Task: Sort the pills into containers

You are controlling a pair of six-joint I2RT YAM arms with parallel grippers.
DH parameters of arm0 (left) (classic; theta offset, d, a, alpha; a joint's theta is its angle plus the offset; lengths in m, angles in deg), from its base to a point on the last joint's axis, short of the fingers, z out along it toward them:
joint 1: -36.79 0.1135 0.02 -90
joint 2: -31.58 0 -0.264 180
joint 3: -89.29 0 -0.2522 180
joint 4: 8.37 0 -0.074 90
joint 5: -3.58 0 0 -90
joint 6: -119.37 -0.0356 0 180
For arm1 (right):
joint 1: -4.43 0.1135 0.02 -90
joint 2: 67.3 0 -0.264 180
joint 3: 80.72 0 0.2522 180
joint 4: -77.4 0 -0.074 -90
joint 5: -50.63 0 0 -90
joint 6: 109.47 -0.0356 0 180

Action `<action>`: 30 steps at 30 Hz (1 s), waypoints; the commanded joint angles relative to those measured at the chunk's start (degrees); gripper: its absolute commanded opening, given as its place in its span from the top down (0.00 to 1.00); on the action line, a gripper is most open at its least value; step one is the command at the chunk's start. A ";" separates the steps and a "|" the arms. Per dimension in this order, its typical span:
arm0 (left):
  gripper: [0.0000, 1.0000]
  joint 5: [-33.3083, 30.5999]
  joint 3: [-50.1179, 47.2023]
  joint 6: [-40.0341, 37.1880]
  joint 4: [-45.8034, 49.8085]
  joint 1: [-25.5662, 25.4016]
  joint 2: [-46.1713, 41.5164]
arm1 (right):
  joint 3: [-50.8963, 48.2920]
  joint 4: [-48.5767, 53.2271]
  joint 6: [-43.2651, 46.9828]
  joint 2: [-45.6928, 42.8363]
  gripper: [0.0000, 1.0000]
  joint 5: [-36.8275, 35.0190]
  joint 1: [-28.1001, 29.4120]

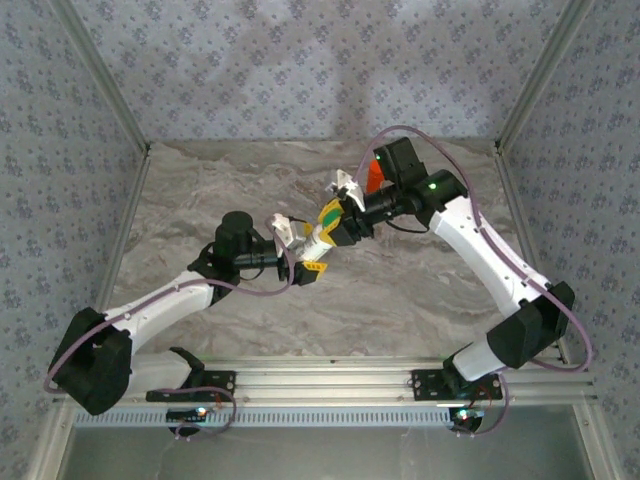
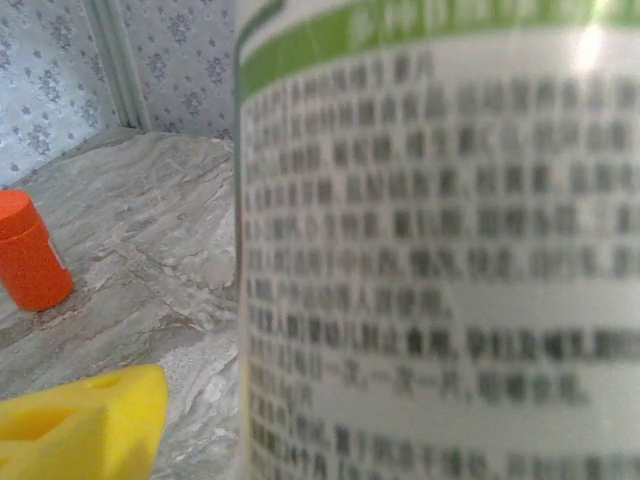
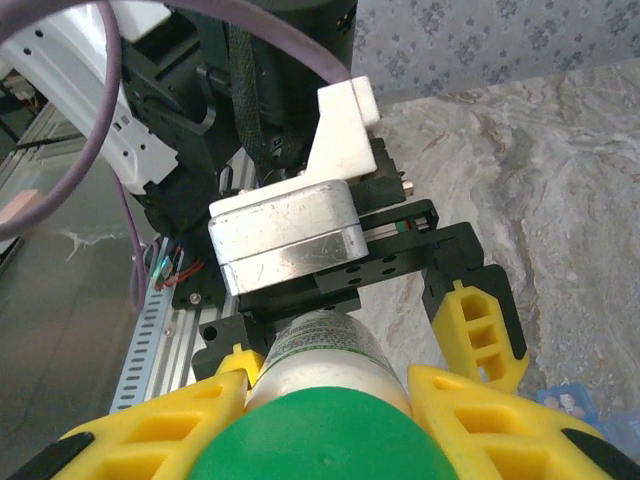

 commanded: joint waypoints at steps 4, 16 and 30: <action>0.15 4.87 2.95 -0.25 0.78 0.22 0.30 | 2.33 4.13 2.15 0.84 1.00 -1.97 0.65; 0.34 6.94 4.33 -2.63 5.04 -0.20 1.26 | 4.31 4.92 3.00 1.19 1.00 -2.50 1.25; 0.54 7.07 4.67 -1.85 3.67 -0.80 1.98 | 3.87 4.13 3.80 1.89 1.00 -2.34 1.19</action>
